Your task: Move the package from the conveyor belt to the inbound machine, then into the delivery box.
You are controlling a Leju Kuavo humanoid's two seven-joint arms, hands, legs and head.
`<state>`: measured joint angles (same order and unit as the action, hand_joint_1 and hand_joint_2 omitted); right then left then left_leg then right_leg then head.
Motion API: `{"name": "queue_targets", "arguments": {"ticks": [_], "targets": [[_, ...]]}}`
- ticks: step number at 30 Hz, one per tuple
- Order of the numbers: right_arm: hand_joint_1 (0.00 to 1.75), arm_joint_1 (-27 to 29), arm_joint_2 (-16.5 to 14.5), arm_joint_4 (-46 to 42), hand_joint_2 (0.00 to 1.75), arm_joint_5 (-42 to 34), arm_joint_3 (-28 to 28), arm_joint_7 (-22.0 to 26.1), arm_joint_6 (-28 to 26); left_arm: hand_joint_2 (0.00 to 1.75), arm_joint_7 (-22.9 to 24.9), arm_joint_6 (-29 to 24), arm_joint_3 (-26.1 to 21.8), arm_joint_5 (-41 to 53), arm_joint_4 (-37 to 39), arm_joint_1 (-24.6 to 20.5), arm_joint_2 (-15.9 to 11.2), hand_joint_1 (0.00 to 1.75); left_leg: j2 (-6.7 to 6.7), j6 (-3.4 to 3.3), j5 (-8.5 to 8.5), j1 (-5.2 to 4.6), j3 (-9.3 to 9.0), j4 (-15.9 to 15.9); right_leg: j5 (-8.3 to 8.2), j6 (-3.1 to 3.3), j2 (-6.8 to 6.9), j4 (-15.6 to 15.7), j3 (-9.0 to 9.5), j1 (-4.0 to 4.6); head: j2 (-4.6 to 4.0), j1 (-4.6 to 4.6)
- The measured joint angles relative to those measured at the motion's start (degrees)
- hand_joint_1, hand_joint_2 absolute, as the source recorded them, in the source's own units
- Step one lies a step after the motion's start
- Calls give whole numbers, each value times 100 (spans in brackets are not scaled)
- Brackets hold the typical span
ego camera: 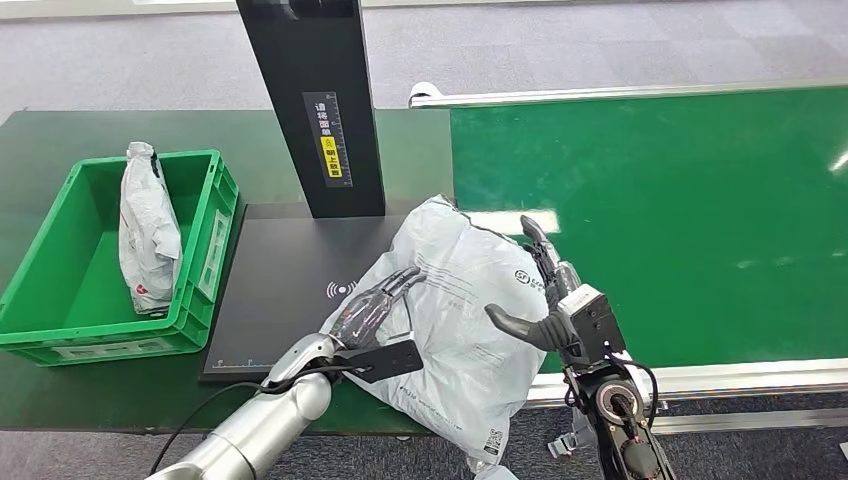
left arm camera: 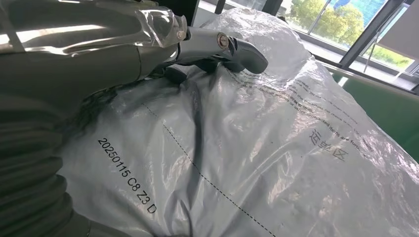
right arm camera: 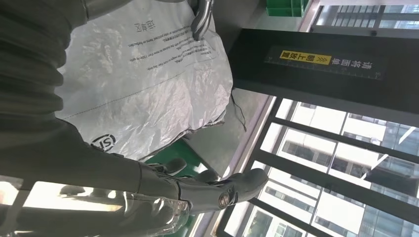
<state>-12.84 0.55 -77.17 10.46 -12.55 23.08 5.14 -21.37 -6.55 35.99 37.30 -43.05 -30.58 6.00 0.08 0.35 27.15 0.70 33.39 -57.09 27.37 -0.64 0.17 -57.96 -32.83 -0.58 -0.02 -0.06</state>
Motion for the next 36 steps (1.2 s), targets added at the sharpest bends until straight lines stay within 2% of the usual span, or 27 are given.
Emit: {"name": "queue_targets", "arguments": {"ticks": [7,8,11,12,18,28,36], "targets": [[0,-22,0,1,175,-3,-27,0,0,175,-1,-42,57,46,224,-107,57,0,0,0,0,0,-3,0,0,0,1,0,3,0,0,-1],[0,-21,0,1,175,-7,-28,0,-1,175,-1,-67,72,85,255,-118,68,21,0,0,0,0,-3,0,0,0,1,0,4,0,0,-1],[0,-12,0,-9,175,-23,-31,0,-11,175,-1,-167,134,233,394,-147,128,151,0,0,0,0,-4,0,0,0,1,0,6,0,1,-1],[0,-7,0,-15,175,-28,-31,0,-17,175,-1,-202,156,277,442,-152,152,174,0,0,0,0,-5,0,0,0,1,0,6,0,1,-1],[0,77,4,-52,175,-73,-31,8,-96,175,-33,-337,237,341,663,-192,260,175,0,0,0,-1,-11,0,0,0,2,1,12,-1,0,-1],[0,96,30,-154,175,-129,-17,6,-122,175,-53,-349,236,254,705,-331,287,175,0,0,0,0,-19,0,0,0,1,0,18,0,1,-1],[0,243,42,-285,175,-156,40,1,-184,175,-121,-737,165,58,574,-276,278,175,2,0,0,0,-16,0,0,0,0,0,15,0,1,-1]]}}
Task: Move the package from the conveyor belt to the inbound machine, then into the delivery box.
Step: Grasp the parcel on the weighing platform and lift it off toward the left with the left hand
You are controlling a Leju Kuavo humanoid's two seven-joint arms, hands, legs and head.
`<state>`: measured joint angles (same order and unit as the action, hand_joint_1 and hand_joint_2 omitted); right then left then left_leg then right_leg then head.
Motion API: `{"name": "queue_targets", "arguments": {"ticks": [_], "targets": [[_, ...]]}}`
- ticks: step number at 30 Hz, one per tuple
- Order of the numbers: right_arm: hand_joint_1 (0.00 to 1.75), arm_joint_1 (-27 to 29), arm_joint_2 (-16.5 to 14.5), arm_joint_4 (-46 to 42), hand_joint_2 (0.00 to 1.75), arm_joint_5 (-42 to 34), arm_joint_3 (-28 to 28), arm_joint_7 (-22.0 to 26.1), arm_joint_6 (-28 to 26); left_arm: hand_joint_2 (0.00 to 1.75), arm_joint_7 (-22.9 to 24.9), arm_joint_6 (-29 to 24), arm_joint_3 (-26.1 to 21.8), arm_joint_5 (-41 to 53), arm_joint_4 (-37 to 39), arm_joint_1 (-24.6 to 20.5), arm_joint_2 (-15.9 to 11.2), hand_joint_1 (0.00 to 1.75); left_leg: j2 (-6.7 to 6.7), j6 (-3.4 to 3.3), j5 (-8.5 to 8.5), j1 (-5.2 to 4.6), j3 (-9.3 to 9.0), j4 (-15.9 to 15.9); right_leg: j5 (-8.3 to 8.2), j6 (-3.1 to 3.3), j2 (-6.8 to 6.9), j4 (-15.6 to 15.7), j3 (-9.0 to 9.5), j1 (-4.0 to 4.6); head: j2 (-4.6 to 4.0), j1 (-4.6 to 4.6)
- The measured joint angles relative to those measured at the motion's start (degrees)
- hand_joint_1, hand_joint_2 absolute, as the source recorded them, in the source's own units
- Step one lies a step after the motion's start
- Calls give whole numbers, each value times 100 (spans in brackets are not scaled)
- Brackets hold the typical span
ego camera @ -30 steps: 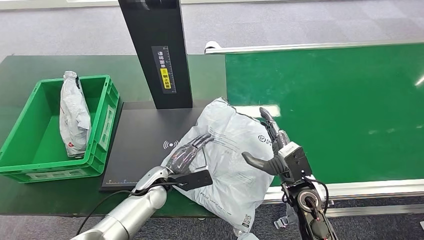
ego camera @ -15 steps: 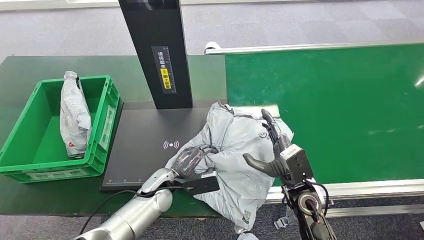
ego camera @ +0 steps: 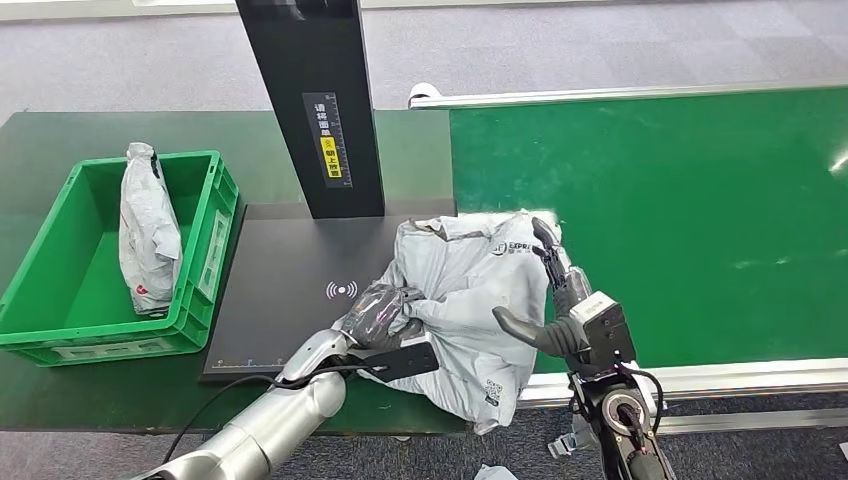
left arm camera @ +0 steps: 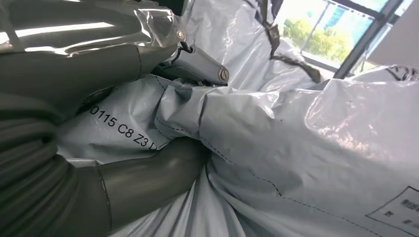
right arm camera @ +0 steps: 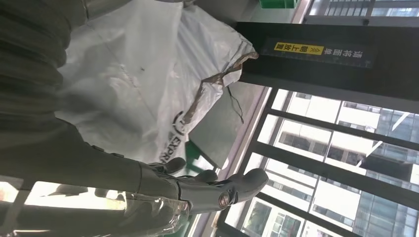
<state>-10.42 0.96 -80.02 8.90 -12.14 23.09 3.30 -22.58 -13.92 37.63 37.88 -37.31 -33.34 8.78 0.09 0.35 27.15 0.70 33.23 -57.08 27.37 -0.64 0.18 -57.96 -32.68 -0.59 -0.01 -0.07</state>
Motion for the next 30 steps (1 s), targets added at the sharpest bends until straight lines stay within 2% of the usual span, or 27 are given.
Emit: {"name": "queue_targets", "arguments": {"ticks": [5,8,14,20,25,30], "targets": [[0,71,4,-47,175,0,44,-1,-31,175,20,-660,-316,-200,-392,74,-102,175,0,0,-1,1,2,0,0,0,0,0,-2,1,-1,1],[0,89,14,-63,175,-9,52,6,-69,175,133,-1122,-676,-326,-970,79,-268,175,3,1,-1,2,2,0,-1,1,-2,-2,-3,2,0,-1],[0,196,35,-119,175,-21,121,88,-237,175,176,-1794,-1740,-382,-2404,61,-800,175,4,1,-1,4,5,1,0,1,-3,-2,-9,5,-1,0],[0,419,37,-341,175,22,216,104,-305,175,221,-2161,-2756,-101,-3379,76,-1160,175,6,1,-1,4,12,2,1,1,-3,-2,-13,5,1,-1],[0,513,37,-476,175,58,266,104,-308,175,349,-2296,-3558,136,-3578,80,-1391,175,9,2,-2,4,10,2,1,1,-4,-2,-14,5,-1,-1],[0,563,33,-562,175,84,285,108,-288,175,454,-2327,-4246,332,-3316,-40,-1628,175,9,3,-3,4,9,2,1,2,-4,-3,-14,5,-1,0]]}}
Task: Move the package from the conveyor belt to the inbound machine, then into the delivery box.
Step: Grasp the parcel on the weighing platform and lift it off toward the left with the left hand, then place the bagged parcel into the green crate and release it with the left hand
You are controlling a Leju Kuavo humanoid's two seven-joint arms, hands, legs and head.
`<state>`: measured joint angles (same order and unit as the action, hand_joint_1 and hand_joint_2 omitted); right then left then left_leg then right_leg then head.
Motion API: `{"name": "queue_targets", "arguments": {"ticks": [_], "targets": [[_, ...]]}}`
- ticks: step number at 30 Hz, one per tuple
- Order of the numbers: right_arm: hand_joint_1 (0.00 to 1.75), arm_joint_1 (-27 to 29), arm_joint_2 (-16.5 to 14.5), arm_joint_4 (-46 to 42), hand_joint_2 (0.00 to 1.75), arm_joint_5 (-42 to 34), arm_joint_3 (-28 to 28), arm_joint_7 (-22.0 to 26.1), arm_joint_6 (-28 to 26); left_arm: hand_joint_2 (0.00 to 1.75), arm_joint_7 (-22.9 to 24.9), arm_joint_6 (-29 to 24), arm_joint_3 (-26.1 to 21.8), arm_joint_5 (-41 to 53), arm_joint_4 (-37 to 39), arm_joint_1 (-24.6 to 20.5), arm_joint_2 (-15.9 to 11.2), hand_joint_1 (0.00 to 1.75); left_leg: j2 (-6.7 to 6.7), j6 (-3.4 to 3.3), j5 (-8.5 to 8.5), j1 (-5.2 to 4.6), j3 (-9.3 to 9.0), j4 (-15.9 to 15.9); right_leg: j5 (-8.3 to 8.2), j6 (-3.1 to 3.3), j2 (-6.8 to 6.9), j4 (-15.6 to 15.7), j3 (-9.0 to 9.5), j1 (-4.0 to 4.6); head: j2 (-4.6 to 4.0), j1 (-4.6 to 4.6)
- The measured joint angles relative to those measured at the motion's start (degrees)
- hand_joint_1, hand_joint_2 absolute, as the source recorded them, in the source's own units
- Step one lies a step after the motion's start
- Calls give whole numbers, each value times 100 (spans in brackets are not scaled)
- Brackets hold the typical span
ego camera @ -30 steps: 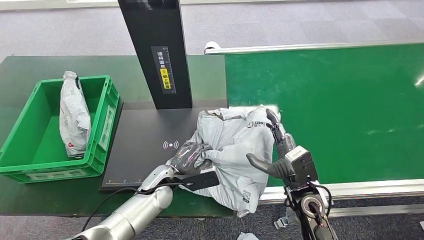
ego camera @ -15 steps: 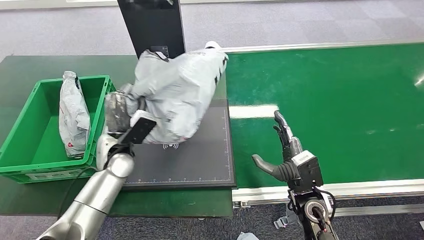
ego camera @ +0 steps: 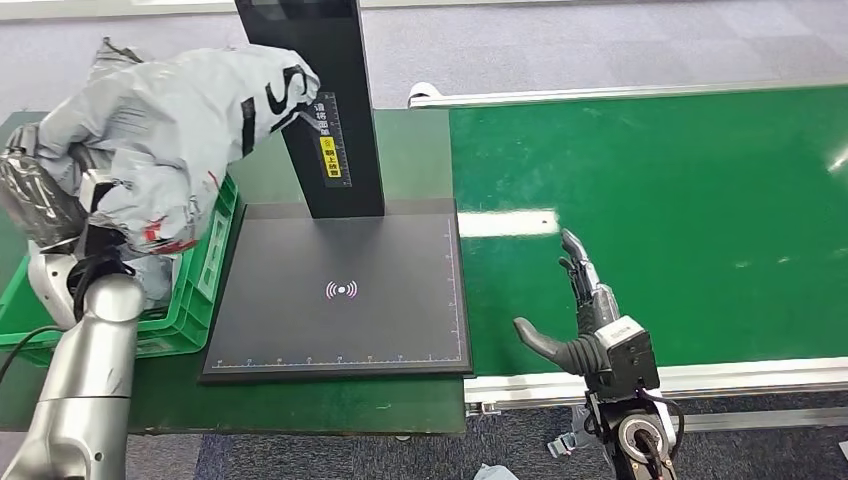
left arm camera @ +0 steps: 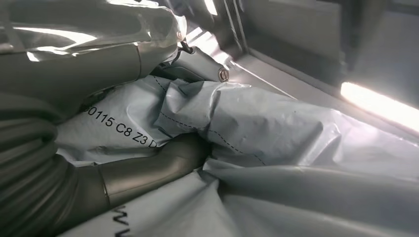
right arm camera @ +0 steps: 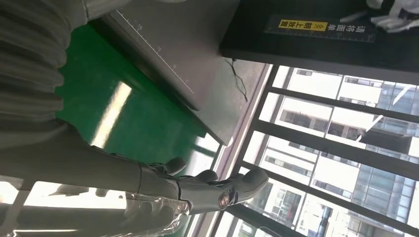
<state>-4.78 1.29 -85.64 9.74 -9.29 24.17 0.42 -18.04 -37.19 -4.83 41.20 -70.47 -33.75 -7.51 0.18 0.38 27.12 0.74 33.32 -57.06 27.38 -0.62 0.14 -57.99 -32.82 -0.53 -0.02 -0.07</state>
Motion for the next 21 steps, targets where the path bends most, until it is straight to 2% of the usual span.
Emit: {"name": "queue_targets", "arguments": {"ticks": [9,15,21], "targets": [[0,81,-51,-119,175,65,62,1,51,175,22,-66,-890,461,1513,-513,-427,175,4,0,-1,0,0,0,0,0,-2,0,0,0,0,-2],[0,87,-82,-204,175,73,110,-4,71,175,133,-69,-1294,920,2281,-760,-508,175,3,0,0,-1,1,0,0,0,-2,0,-2,-1,-1,-1],[0,88,-91,-246,175,73,127,-15,76,175,146,-69,-1454,974,2587,-849,-508,175,2,0,0,-1,1,0,0,0,-2,0,-2,-1,1,-1]]}}
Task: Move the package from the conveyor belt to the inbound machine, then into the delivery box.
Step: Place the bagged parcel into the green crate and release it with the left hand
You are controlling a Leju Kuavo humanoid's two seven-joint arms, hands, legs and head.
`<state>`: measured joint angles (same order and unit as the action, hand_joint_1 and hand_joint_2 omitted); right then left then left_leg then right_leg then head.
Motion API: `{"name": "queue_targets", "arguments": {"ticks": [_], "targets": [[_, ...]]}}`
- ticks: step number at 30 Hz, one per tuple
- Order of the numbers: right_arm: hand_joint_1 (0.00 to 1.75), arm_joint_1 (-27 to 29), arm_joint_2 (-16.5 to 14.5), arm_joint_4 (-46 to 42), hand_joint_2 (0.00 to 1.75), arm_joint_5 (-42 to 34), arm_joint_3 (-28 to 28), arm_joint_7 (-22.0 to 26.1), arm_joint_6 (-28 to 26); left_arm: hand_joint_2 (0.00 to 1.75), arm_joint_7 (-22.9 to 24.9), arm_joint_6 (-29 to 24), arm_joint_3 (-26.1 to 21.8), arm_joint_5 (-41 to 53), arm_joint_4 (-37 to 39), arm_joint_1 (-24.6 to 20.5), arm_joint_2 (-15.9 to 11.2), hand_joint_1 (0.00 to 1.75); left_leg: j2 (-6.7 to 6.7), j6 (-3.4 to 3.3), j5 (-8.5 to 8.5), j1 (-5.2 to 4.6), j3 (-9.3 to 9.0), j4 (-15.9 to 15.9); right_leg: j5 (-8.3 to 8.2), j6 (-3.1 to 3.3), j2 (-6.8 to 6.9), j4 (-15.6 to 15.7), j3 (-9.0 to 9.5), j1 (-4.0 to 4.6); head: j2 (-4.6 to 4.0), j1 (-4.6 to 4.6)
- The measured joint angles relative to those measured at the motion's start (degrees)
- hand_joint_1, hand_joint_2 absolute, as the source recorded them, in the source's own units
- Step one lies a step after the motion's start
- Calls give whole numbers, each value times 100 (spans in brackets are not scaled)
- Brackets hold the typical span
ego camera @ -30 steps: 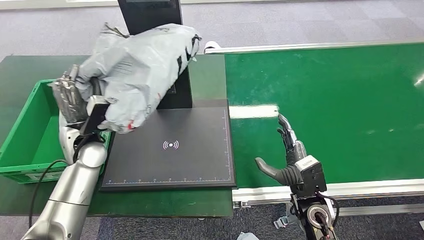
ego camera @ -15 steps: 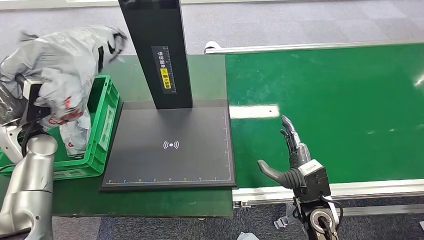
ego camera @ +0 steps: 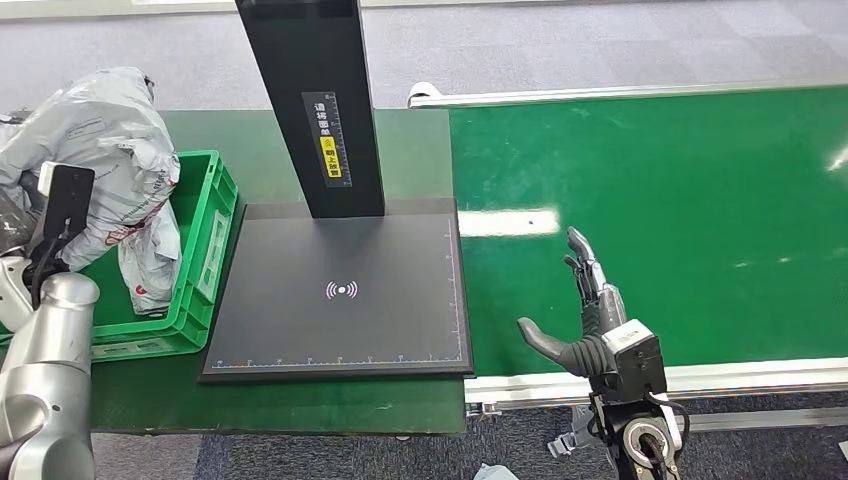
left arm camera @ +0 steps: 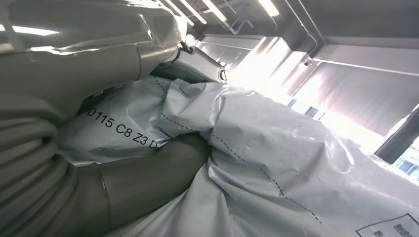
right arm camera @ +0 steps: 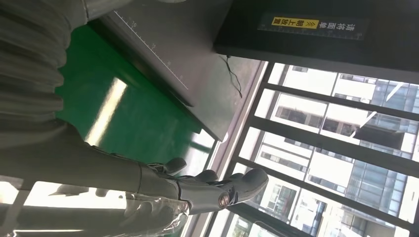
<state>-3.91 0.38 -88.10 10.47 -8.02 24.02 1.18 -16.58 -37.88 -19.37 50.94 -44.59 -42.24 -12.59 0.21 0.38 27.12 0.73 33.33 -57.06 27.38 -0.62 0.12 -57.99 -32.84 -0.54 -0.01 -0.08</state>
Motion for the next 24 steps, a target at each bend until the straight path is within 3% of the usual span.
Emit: {"name": "queue_targets", "arguments": {"ticks": [17,18,21,22,24], "targets": [[0,1,-8,-3,175,-1,2,-26,54,175,50,0,-91,233,316,-10,31,175,0,0,0,0,0,0,0,0,0,0,0,0,-1,-1],[0,1,-8,-3,175,-1,2,-26,55,175,87,0,-91,256,334,-10,37,158,0,0,0,0,0,0,0,0,0,0,0,0,-1,-1],[0,11,-9,-3,175,-1,2,-26,56,175,271,0,-91,475,375,-6,61,27,0,0,0,0,0,0,0,0,0,0,0,0,0,-1],[0,18,-10,-3,175,-1,2,-26,58,175,346,0,-91,618,379,-1,70,0,0,0,0,0,0,0,0,0,0,0,0,0,-1,-1],[0,32,-11,-3,175,0,2,-27,62,175,450,0,-91,875,379,10,89,0,0,0,0,0,0,0,0,0,0,0,0,0,-1,-1]]}}
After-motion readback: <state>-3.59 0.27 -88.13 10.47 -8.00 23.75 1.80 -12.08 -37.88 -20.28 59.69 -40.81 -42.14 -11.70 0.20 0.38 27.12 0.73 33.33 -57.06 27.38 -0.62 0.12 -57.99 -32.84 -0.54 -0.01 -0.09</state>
